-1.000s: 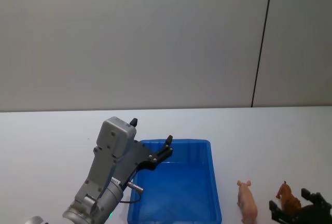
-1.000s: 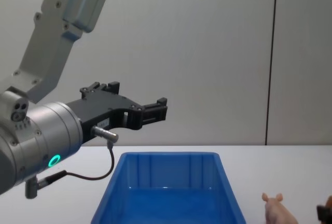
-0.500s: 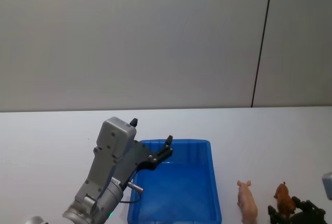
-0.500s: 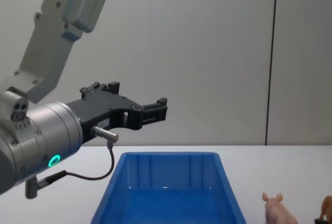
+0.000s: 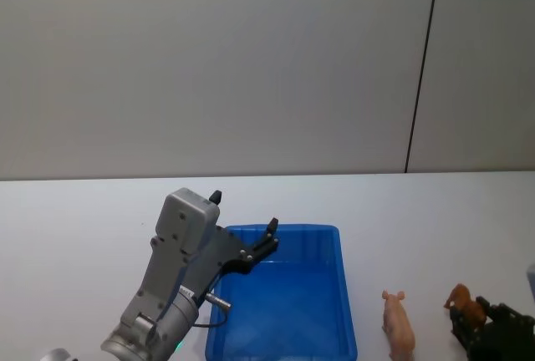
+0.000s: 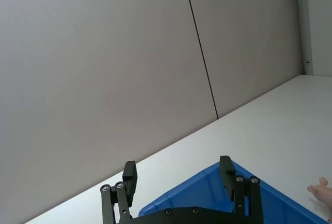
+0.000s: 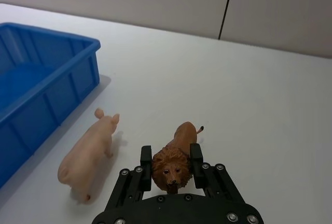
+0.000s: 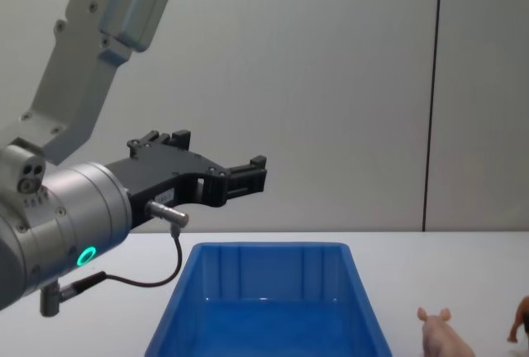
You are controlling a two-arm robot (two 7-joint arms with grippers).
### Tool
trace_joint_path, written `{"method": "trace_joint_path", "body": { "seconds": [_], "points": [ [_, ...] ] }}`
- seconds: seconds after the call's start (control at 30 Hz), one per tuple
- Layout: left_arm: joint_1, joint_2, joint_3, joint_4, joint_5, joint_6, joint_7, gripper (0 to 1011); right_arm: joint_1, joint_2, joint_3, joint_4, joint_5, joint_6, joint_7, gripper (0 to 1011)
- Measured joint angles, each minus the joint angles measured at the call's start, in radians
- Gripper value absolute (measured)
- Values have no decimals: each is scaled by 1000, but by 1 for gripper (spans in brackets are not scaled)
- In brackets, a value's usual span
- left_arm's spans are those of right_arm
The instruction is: Pick up the two dolls from the table and place them into the box.
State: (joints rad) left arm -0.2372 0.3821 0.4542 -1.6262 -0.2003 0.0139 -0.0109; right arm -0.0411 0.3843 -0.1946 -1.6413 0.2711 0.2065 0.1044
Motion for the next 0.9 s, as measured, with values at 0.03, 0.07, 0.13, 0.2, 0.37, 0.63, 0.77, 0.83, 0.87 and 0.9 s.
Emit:
{"method": "trace_joint_path", "body": {
  "seconds": [0.03,0.07,0.13,0.2,0.37,0.63,0.77,0.83,0.87,0.9],
  "points": [
    [0,0,0,0,0,0,0,1002,0,0,1,-2,-2,-3,-1,423],
    [0,0,0,0,0,0,0,1002,2,0,2,-5,-6,-9,-3,423],
    [0,0,0,0,0,0,0,1002,4,0,3,-9,-10,-16,-4,423],
    [0,0,0,0,0,0,0,1002,8,0,4,-16,-15,-29,-4,423],
    [0,0,0,0,0,0,0,1001,26,-3,6,-34,-23,-58,18,423],
    [0,0,0,0,0,0,0,1002,67,-18,2,-52,-22,-76,82,423],
    [0,0,0,0,0,0,0,1002,91,-31,-4,-53,-17,-74,122,423],
    [0,0,0,0,0,0,0,1002,102,-38,-8,-53,-16,-71,138,423],
    [0,0,0,0,0,0,0,1002,116,-47,-13,-51,-14,-65,157,423],
    [0,0,0,0,0,0,0,1002,120,-49,-15,-48,-14,-62,165,423]
  ]
}}
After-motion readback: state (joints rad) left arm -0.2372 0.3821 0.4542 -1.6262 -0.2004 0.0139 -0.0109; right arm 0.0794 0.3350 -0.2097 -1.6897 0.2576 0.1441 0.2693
